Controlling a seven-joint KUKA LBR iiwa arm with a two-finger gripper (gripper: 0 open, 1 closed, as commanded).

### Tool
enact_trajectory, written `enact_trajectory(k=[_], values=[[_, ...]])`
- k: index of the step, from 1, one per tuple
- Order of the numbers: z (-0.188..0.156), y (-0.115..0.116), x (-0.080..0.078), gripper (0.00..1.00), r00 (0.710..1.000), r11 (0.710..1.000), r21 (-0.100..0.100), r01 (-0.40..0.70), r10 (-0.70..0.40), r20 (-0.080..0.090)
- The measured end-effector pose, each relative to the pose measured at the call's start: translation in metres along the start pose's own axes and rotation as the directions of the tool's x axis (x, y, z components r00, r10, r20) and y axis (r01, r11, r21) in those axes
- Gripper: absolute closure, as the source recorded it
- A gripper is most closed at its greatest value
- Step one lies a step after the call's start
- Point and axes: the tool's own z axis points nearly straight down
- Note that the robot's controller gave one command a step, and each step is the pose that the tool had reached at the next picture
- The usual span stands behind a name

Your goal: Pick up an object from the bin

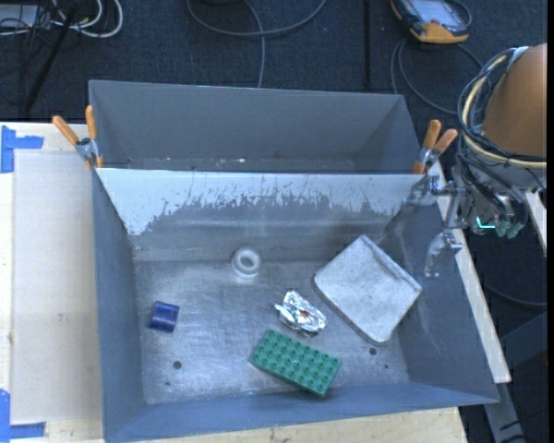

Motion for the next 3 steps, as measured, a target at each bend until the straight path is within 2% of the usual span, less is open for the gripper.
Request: enact_trajectory(k=[1, 2, 3], values=[[0.149, 0.013, 0.033, 0.0, 0.994, 0.994, 0.002, -0.113, 0.113, 0.014], [0.141, 0.008, 0.075, 0.0, 0.996, 0.996, 0.001, 0.087, -0.087, 0.006], [0.137, 0.018, 0.101, 0.0, 0.997, 0.998, 0.006, 0.068, -0.068, 0.035]])
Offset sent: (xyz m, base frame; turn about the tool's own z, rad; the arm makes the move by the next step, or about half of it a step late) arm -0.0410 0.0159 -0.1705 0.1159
